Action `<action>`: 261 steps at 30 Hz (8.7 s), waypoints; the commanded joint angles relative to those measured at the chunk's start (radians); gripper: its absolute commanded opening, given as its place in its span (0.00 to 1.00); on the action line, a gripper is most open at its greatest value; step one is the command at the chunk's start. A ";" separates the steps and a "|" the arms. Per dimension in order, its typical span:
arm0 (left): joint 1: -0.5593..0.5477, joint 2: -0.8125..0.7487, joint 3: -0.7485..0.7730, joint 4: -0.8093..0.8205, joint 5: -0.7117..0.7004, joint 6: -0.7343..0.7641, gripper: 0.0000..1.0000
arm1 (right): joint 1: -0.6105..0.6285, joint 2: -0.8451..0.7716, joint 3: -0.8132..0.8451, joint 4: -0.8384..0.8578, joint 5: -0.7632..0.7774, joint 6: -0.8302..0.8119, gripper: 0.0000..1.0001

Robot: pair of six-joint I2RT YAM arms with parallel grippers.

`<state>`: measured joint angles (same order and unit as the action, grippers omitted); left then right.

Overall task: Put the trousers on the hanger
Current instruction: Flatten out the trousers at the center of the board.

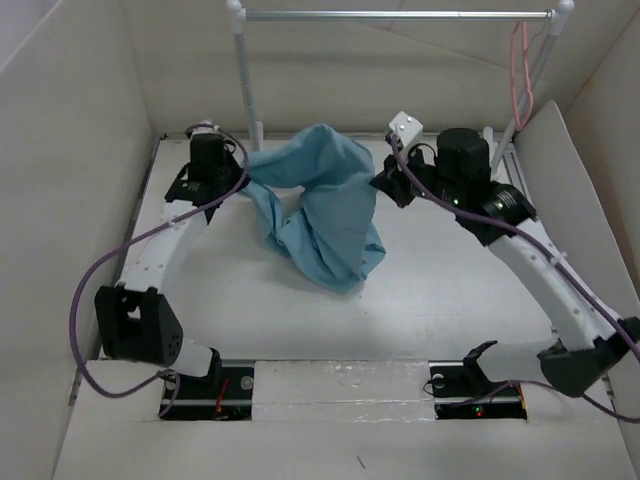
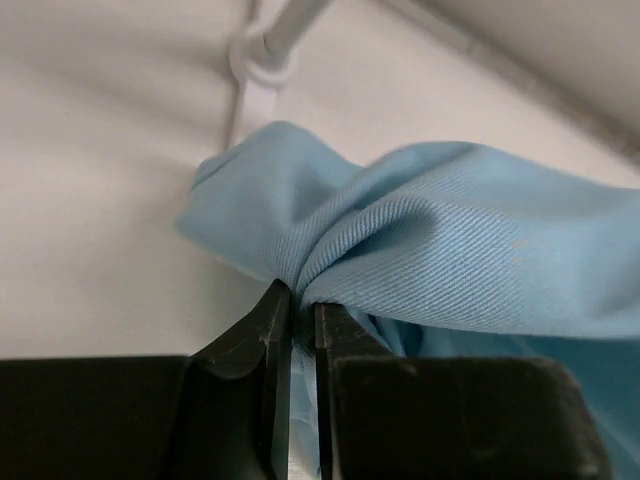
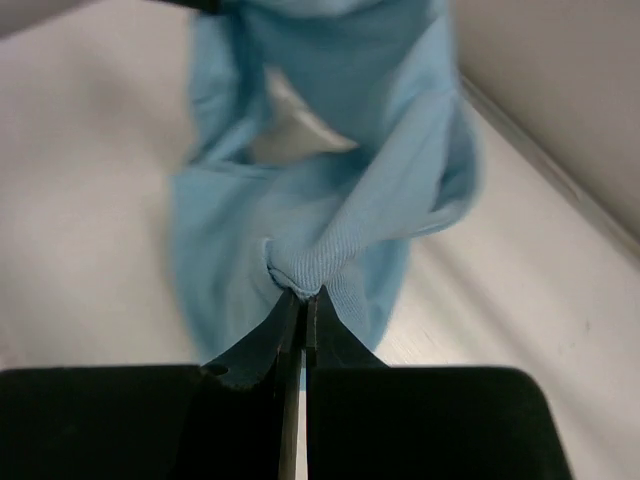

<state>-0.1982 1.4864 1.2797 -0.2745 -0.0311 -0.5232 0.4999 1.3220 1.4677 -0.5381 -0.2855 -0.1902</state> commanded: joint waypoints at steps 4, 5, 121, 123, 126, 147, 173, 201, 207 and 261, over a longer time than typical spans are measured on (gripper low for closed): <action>0.217 -0.178 -0.092 0.026 0.063 -0.047 0.00 | 0.468 -0.153 -0.046 -0.423 -0.212 -0.149 0.00; 0.245 -0.186 -0.147 0.031 0.089 -0.057 0.00 | 0.571 -0.136 -0.125 -0.443 -0.186 -0.181 0.00; 0.092 -0.558 -0.480 -0.206 -0.006 -0.228 0.97 | -0.742 -0.438 -0.586 -0.075 0.226 0.258 0.00; 0.092 -0.549 -0.528 -0.178 -0.061 -0.276 0.99 | -0.732 -0.435 -0.564 -0.066 0.215 0.238 0.00; 0.149 -0.509 -0.586 -0.030 -0.056 -0.334 0.99 | -0.721 -0.393 -0.549 -0.031 0.083 0.216 0.00; 0.315 -0.100 -0.542 0.259 -0.056 -0.503 0.53 | -0.670 -0.446 -0.593 -0.082 0.046 0.141 0.00; 0.315 -0.530 -0.106 -0.244 -0.413 -0.422 0.00 | -0.380 -0.779 -0.409 -0.462 0.126 0.290 0.00; -0.182 0.203 0.078 -0.062 -0.182 -0.040 0.70 | -0.288 -0.528 -0.535 -0.329 0.310 0.219 0.00; -0.113 0.418 0.194 -0.008 -0.050 0.009 0.72 | -0.451 -0.319 -0.668 0.004 0.256 0.304 0.60; 0.203 -0.402 -0.039 0.104 -0.274 -0.075 0.00 | -0.991 0.063 -0.316 0.191 0.075 0.354 0.00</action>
<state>-0.0376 1.0840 1.2865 -0.1833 -0.1799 -0.6033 -0.4721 1.3544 1.0988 -0.3649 -0.2592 0.1402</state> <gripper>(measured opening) 0.025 0.113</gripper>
